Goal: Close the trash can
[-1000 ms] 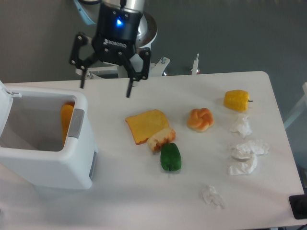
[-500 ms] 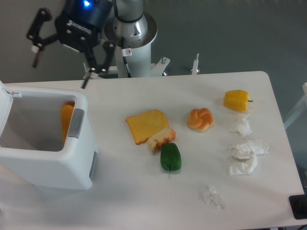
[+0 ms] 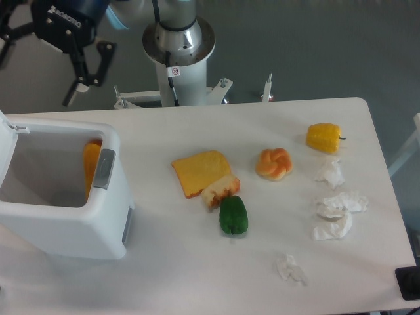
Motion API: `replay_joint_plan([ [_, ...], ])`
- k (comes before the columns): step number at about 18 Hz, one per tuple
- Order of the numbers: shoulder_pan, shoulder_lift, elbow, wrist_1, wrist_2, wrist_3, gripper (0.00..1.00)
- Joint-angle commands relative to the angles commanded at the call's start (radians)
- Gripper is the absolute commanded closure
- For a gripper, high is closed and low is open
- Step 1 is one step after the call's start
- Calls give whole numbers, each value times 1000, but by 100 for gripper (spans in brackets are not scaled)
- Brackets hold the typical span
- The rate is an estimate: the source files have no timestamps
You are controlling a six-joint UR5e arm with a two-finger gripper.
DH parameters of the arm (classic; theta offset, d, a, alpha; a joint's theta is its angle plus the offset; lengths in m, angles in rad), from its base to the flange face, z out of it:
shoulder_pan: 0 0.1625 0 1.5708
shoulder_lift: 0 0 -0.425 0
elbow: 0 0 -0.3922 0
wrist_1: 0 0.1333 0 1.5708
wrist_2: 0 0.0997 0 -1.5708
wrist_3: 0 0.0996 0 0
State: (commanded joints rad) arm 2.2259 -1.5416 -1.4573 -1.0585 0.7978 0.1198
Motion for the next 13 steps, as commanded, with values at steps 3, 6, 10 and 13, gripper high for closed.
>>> replay_joint_plan([
  [3, -31, -3, 0, 0, -25, -6, 0],
  [6, -64, -9, 0, 2, -35, -5, 0],
  [10, -97, -14, 2, 2, -65, -6, 0],
  [13, -123, -15, 2, 2, -68, -6, 0],
])
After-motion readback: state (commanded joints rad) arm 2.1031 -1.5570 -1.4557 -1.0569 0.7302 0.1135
